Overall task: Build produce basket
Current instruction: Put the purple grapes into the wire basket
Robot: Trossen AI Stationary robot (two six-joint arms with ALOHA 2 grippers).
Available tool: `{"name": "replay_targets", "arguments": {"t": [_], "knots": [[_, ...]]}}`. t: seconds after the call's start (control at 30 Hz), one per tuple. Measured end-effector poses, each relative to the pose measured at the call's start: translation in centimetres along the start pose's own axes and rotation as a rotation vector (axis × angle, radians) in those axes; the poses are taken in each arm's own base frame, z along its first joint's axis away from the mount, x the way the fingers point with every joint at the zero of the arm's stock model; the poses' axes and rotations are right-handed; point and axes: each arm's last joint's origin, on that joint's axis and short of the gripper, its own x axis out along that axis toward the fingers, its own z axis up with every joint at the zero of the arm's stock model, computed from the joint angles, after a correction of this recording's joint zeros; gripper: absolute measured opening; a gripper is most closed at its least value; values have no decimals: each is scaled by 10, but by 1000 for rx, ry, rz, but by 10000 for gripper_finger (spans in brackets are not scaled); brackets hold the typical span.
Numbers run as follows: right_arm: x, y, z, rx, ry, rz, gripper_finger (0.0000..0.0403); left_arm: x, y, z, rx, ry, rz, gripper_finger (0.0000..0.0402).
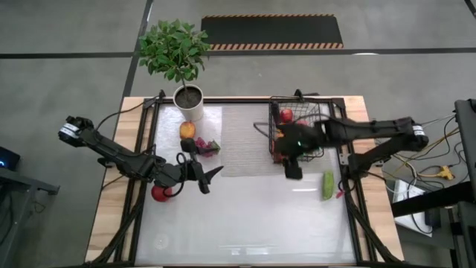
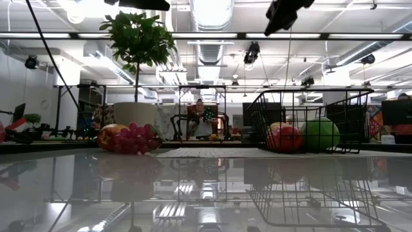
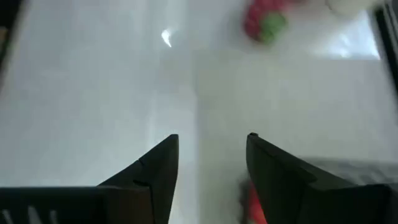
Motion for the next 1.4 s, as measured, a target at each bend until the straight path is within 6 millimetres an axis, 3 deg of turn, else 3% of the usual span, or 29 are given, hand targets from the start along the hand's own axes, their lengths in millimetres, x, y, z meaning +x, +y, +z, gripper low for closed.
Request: {"name": "replay_targets", "arguments": {"t": [0.13,0.27,0.5,0.67,0.87,1.13,1.4], "knots": [[9,28,-4,-82,-79,-4,159,5,-9,-7,-74,29,-8,290],[17,48,-15,-147,-52,-55,144,12,-20,-16,-129,65,-14,290],[34,69,-36,-193,-55,-81,116,15,-28,-29,-230,158,-42,290],[40,73,-51,-191,-64,-65,101,20,-25,-39,-271,247,-93,290],[40,71,-61,-152,-108,-50,87,28,-10,-69,-295,508,-141,290],[41,70,-71,-141,-160,-39,88,41,13,-93,-186,671,-58,290],[48,68,-85,-109,-159,-36,80,60,8,-112,28,750,-153,289]]}}
